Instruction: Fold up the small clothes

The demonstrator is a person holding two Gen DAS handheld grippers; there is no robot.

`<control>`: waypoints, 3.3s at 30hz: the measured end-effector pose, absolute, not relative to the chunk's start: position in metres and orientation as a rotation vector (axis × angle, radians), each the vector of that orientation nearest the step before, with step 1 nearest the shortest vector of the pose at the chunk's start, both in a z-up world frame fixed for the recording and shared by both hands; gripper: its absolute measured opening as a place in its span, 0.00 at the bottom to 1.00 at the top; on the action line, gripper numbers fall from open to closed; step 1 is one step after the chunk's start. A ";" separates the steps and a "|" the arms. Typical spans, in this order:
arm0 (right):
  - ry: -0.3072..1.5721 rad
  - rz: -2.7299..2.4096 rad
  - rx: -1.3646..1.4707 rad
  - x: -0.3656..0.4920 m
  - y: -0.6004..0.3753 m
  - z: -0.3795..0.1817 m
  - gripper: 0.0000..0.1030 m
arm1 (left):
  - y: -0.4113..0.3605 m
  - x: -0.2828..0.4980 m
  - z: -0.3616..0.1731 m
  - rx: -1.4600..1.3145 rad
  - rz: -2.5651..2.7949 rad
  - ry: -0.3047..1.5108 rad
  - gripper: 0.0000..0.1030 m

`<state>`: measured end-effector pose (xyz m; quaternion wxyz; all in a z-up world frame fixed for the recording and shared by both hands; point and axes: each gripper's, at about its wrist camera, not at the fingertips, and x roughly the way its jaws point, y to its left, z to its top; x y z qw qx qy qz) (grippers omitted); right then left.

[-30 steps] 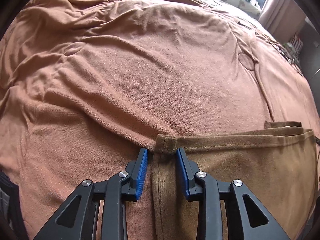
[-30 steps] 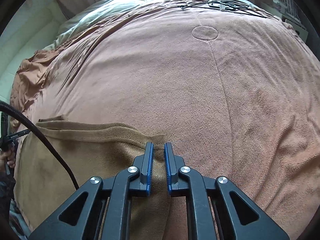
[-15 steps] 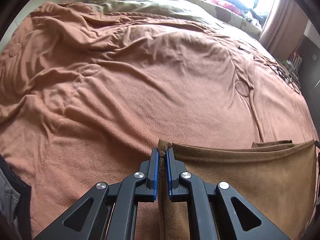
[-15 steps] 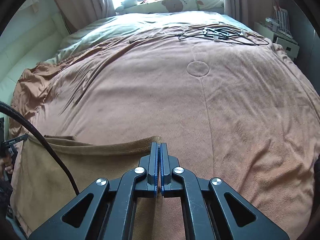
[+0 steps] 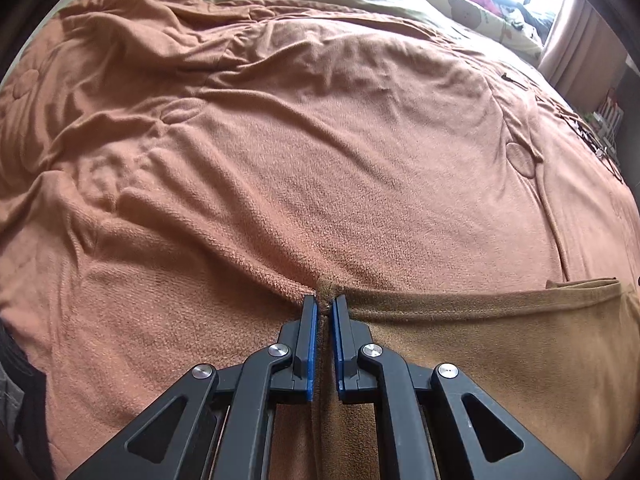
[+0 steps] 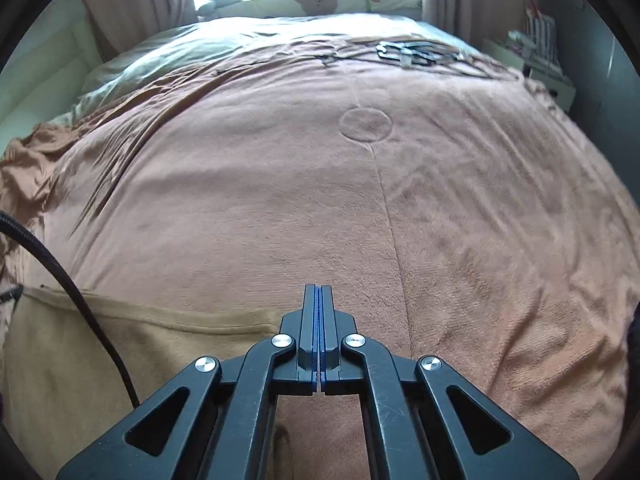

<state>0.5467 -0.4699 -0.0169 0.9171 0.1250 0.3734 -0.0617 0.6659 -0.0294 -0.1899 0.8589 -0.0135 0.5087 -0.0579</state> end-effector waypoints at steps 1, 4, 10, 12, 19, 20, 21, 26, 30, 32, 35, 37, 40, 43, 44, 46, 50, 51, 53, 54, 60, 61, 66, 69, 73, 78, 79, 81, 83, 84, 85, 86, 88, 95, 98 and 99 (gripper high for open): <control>0.764 -0.123 0.281 0.546 -0.473 -0.017 0.00 | -0.030 0.666 -0.190 -0.028 -0.121 1.073 0.08; 0.763 -0.063 0.350 0.541 -0.476 -0.014 0.00 | -0.029 0.665 -0.186 -0.039 -0.127 1.087 0.14; 0.787 0.000 0.331 0.520 -0.470 -0.005 0.06 | -0.023 0.648 -0.169 -0.071 -0.138 1.085 0.42; 0.784 0.021 0.323 0.513 -0.466 -0.001 0.53 | -0.024 0.638 -0.161 -0.067 -0.148 1.077 0.44; 0.842 0.044 0.272 0.495 -0.461 -0.004 0.67 | -0.031 0.600 -0.147 -0.056 -0.190 1.079 0.44; 0.856 0.038 0.260 0.497 -0.458 -0.007 0.66 | -0.032 0.593 -0.146 -0.054 -0.196 1.079 0.44; 0.867 0.037 0.255 0.499 -0.456 -0.010 0.66 | -0.032 0.588 -0.145 -0.053 -0.201 1.081 0.44; 0.915 -0.034 0.218 0.518 -0.450 -0.024 0.66 | -0.030 0.563 -0.146 -0.083 -0.203 1.091 0.44; 0.927 -0.115 0.209 0.527 -0.453 -0.029 0.65 | -0.026 0.548 -0.155 -0.098 -0.180 1.121 0.44; 0.929 -0.153 0.185 0.529 -0.451 -0.029 0.63 | -0.024 0.542 -0.158 -0.101 -0.170 1.133 0.44; 0.931 -0.191 0.157 0.531 -0.445 -0.026 0.62 | -0.022 0.533 -0.161 -0.102 -0.160 1.142 0.44; 0.930 -0.209 0.163 0.530 -0.442 -0.024 0.57 | -0.019 0.526 -0.161 -0.111 -0.151 1.144 0.44; 0.919 -0.210 0.186 0.517 -0.436 -0.015 0.45 | -0.015 0.516 -0.160 -0.133 -0.145 1.143 0.44; 0.902 -0.158 0.172 0.497 -0.429 -0.003 0.45 | -0.012 0.504 -0.157 -0.136 -0.148 1.139 0.44; 0.896 -0.139 0.174 0.489 -0.427 0.001 0.45 | -0.011 0.500 -0.156 -0.139 -0.152 1.139 0.44; 0.891 -0.104 0.198 0.473 -0.428 0.006 0.45 | -0.010 0.494 -0.155 -0.147 -0.157 1.138 0.44; 0.893 -0.048 0.243 0.441 -0.436 0.009 0.45 | -0.007 0.478 -0.152 -0.163 -0.167 1.135 0.44; 0.892 -0.036 0.256 0.431 -0.436 0.009 0.45 | -0.006 0.473 -0.152 -0.165 -0.171 1.135 0.44; 0.890 -0.014 0.281 0.415 -0.439 0.009 0.45 | -0.005 0.463 -0.152 -0.165 -0.173 1.136 0.44; 0.886 -0.006 0.292 0.405 -0.446 0.011 0.45 | -0.003 0.457 -0.152 -0.169 -0.174 1.137 0.44; 0.899 0.022 0.317 0.353 -0.453 0.005 0.45 | 0.010 0.425 -0.155 -0.212 -0.179 1.136 0.44; 0.902 0.025 0.326 0.347 -0.452 0.005 0.45 | 0.011 0.421 -0.156 -0.219 -0.179 1.137 0.44; 0.903 0.046 0.384 0.313 -0.456 -0.002 0.45 | 0.019 0.397 -0.160 -0.267 -0.180 1.136 0.44; 0.906 0.050 0.414 0.296 -0.457 -0.008 0.45 | 0.025 0.383 -0.163 -0.316 -0.178 1.131 0.44; 0.902 0.065 0.488 0.277 -0.460 -0.023 0.45 | 0.029 0.370 -0.170 -0.359 -0.183 1.136 0.44; 0.917 0.065 0.565 0.268 -0.463 -0.041 0.45 | 0.027 0.365 -0.180 -0.332 -0.188 1.170 0.44; 0.917 0.066 0.576 0.267 -0.464 -0.043 0.45 | 0.027 0.365 -0.182 -0.320 -0.186 1.175 0.44; 0.917 0.059 0.583 0.267 -0.466 -0.047 0.39 | 0.029 0.364 -0.186 -0.297 -0.171 1.187 0.43; 0.926 0.044 0.592 0.267 -0.469 -0.052 0.30 | 0.030 0.363 -0.187 -0.292 -0.170 1.187 0.41; 0.927 0.034 0.602 0.267 -0.471 -0.054 0.25 | 0.031 0.362 -0.186 -0.286 -0.169 1.187 0.41; 0.922 0.032 0.616 0.267 -0.473 -0.054 0.24 | 0.031 0.361 -0.185 -0.284 -0.167 1.188 0.41; 0.912 0.038 0.630 0.266 -0.474 -0.052 0.24 | 0.033 0.360 -0.184 -0.294 -0.166 1.189 0.41; 0.886 0.063 0.648 0.260 -0.473 -0.048 0.24 | 0.039 0.358 -0.180 -0.343 -0.181 1.184 0.41; 0.830 0.200 0.810 0.252 -0.480 -0.050 0.25 | 0.045 0.357 -0.176 -0.515 -0.258 1.174 0.42; 0.832 0.243 0.860 0.250 -0.483 -0.061 0.39 | 0.044 0.354 -0.179 -0.563 -0.261 1.188 0.42; 0.834 0.253 0.875 0.250 -0.484 -0.065 0.44 | 0.044 0.353 -0.182 -0.577 -0.261 1.196 0.42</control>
